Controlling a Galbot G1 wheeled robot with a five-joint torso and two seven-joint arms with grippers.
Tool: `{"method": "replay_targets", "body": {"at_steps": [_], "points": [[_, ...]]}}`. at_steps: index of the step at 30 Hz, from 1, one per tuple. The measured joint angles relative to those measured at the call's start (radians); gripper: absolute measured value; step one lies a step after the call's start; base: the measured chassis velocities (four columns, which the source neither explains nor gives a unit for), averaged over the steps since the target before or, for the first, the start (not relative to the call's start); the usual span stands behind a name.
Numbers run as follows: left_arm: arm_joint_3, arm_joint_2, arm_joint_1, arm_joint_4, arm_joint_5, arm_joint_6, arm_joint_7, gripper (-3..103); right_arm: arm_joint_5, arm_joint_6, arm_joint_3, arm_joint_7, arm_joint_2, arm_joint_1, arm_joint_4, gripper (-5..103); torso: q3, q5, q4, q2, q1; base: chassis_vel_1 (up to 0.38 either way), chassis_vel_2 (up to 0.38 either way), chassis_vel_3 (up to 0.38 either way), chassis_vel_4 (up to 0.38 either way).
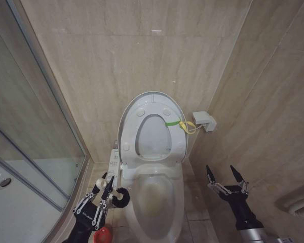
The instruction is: Open the toilet lid, clean the toilet bowl with a toilet brush, close the toilet lid, and flush.
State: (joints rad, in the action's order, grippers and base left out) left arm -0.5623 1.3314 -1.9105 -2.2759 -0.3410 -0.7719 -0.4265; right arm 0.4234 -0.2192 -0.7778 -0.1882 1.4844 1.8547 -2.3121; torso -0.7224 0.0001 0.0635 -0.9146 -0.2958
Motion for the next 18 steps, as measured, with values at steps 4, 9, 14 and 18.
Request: {"method": "replay_targets", "body": {"at_steps": [4, 9, 14, 18], "points": [[0.001, 0.041, -0.068, -0.022, 0.044, -0.013, 0.050, 21, 0.000, 0.000, 0.000, 0.000, 0.000, 0.000, 0.000, 100, 0.000, 0.0000, 0.0000, 0.000, 0.000, 0.000, 0.000, 0.000, 0.000], [-0.006, 0.079, -0.139, -0.029, 0.126, -0.029, 0.177, 21, 0.000, 0.000, 0.000, 0.000, 0.000, 0.000, 0.000, 100, 0.000, 0.0000, 0.0000, 0.000, 0.000, 0.000, 0.000, 0.000, 0.000], [0.010, 0.130, -0.188, -0.030, 0.180, -0.030, 0.274, 21, 0.000, 0.000, 0.000, 0.000, 0.000, 0.000, 0.000, 100, 0.000, 0.0001, 0.0000, 0.000, 0.000, 0.000, 0.000, 0.000, 0.000], [0.022, 0.161, -0.209, -0.010, 0.209, -0.031, 0.318, 21, 0.000, 0.000, 0.000, 0.000, 0.000, 0.000, 0.000, 100, 0.000, 0.0001, 0.0000, 0.000, 0.000, 0.000, 0.000, 0.000, 0.000]]}}
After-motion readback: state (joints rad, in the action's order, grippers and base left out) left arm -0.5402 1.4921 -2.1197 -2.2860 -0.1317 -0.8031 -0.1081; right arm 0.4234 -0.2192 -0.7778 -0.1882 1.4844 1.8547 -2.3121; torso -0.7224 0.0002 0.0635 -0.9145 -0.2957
